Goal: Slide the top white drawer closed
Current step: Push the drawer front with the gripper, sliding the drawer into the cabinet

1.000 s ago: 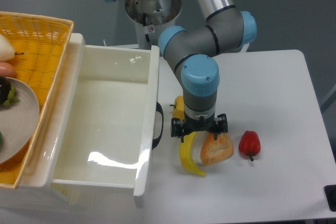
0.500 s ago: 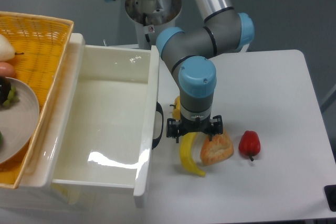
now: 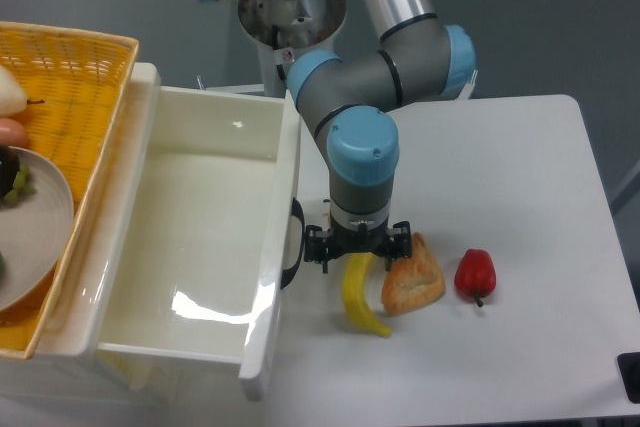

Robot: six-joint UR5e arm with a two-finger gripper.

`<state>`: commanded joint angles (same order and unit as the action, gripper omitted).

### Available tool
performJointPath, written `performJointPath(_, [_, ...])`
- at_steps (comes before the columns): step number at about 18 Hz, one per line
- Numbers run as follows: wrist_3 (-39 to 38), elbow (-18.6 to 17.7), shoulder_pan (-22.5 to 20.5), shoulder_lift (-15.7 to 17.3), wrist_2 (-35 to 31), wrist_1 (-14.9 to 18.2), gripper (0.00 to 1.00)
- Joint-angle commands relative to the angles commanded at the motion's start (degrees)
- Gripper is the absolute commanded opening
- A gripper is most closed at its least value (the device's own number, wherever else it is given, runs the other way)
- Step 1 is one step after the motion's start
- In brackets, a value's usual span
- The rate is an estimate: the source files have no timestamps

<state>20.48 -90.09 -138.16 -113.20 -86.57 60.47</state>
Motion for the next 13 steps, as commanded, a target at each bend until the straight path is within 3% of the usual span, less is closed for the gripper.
performJointPath(13, [-0.09,-0.09,2.81,1.85,0.79,1.23,1.00])
